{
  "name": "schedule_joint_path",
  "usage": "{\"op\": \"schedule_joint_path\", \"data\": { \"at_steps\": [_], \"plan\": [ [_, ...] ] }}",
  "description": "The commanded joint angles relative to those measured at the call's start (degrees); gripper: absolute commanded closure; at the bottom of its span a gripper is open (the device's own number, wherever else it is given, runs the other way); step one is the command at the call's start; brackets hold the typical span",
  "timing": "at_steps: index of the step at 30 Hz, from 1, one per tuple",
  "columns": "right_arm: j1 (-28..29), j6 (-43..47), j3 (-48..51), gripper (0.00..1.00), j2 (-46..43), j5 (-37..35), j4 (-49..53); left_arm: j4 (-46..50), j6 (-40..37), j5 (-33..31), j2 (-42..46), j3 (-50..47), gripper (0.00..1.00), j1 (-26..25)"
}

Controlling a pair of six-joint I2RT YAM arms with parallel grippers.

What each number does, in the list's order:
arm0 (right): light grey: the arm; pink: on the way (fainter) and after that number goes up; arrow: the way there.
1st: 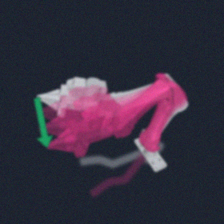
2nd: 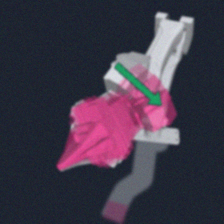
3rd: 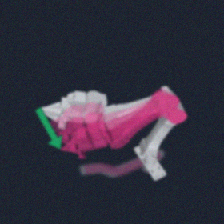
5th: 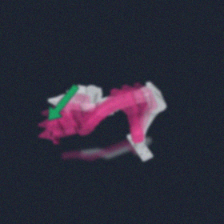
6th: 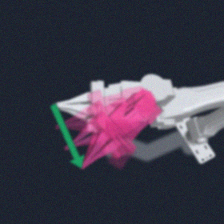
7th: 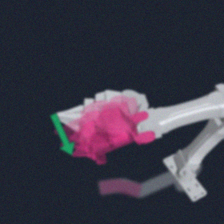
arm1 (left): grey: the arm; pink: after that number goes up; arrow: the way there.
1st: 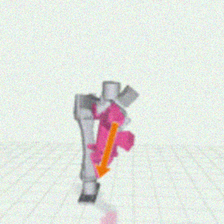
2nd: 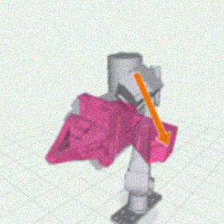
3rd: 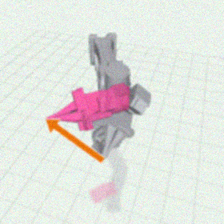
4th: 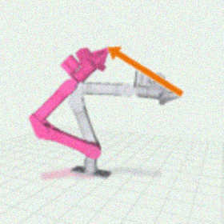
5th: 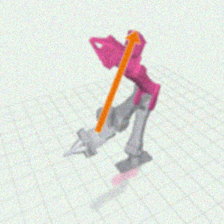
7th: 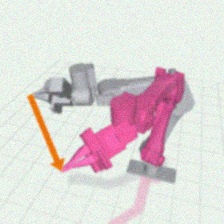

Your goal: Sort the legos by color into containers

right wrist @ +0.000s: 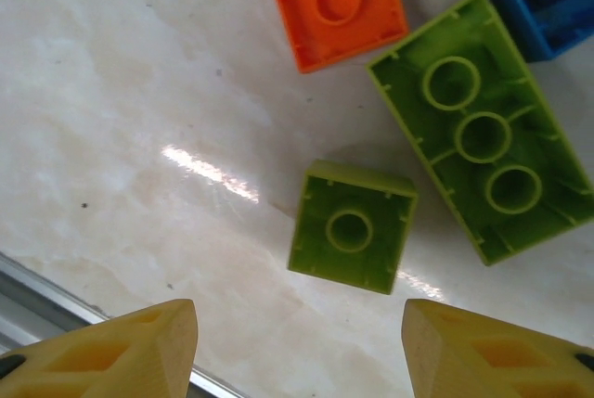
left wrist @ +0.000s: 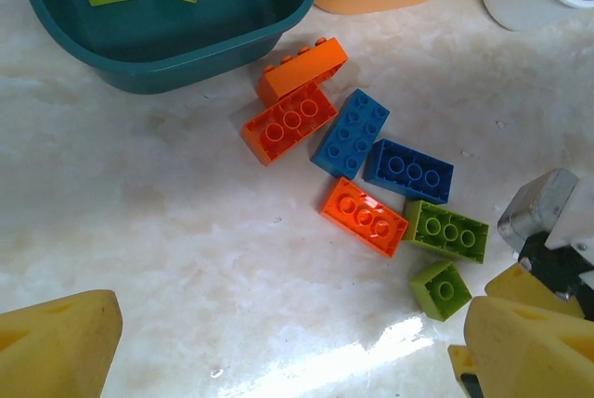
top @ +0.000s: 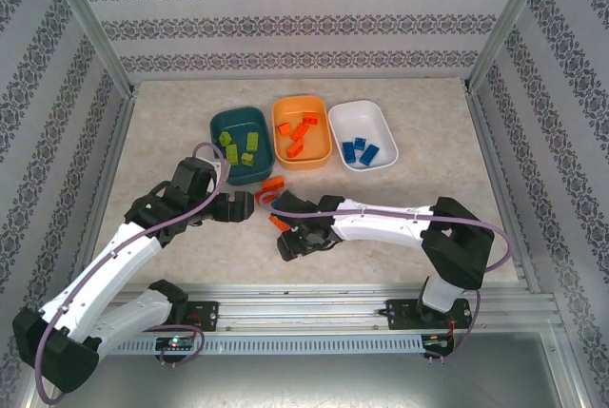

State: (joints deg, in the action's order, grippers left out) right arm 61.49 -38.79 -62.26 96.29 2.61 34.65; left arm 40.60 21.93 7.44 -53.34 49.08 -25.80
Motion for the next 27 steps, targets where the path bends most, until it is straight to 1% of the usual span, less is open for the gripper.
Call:
{"op": "schedule_joint_path", "data": {
  "at_steps": [1,19,23,27],
  "plan": [
    [0.13,-1.87,-1.27,0.41,1.07,-2.85,2.24,3.27,-0.03,-1.96,1.26,-0.34,0.05,0.20],
    [-1.04,-0.69,-6.20,0.47,9.67,-2.56,1.78,7.02,-2.27,-4.44,4.62,0.37,0.03,0.93],
    [-1.03,-0.33,-7.82,0.54,11.06,-3.84,2.82,7.72,-2.52,-4.70,5.23,0.44,0.03,1.05],
    [-1.05,-0.25,-8.03,0.60,10.44,-4.39,3.51,7.74,-2.51,-4.63,5.83,0.14,0.03,1.20]
  ]
}}
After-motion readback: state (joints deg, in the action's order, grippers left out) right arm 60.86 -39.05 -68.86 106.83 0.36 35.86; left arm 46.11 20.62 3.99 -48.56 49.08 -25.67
